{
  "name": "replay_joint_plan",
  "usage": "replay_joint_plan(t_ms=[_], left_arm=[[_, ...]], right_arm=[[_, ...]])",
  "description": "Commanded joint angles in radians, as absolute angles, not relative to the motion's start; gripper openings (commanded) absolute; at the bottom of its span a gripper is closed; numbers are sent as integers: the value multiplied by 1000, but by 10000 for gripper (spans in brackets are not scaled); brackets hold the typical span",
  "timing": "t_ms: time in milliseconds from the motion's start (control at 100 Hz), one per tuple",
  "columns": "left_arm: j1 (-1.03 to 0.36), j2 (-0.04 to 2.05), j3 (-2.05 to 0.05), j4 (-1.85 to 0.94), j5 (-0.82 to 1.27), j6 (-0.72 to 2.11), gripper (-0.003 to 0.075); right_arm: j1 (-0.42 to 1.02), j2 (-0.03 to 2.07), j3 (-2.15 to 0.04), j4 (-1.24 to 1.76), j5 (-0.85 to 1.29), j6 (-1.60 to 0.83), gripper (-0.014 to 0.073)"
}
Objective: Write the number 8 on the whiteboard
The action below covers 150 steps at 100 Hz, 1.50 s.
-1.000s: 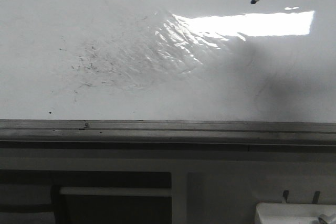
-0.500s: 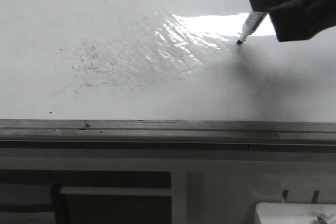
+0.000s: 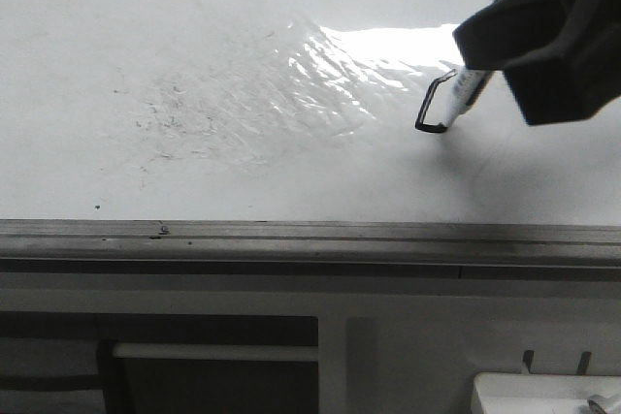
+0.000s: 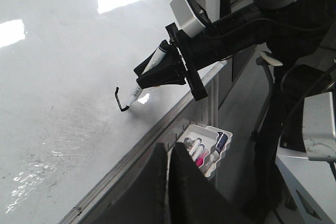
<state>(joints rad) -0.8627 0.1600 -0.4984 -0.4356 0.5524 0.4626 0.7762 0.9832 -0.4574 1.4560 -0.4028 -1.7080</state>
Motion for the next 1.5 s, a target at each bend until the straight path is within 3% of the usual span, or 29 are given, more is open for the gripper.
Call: replay_joint_plan(t_ms=[0, 180, 380, 1060, 1240, 1490], left_arm=[[-870, 173, -524, -461, 482, 451, -20], [-870, 173, -524, -461, 482, 451, -20], [-870, 173, -524, -461, 478, 451, -20], [-870, 173, -524, -461, 486, 451, -20], [-870, 173, -524, -461, 486, 451, -20], [-870, 175, -524, -461, 486, 451, -2]], right_arm=[[755, 962, -470, 1645, -605, -1872, -71], [755, 896, -464, 1860, -564, -1983, -71], [757, 925, -453, 1857, -382, -1983, -71], [757, 986, -674, 1706, -533, -1983, -71], [757, 950, -678, 1714, -405, -1983, -71], [757, 726, -678, 1725, -179, -1983, -71]])
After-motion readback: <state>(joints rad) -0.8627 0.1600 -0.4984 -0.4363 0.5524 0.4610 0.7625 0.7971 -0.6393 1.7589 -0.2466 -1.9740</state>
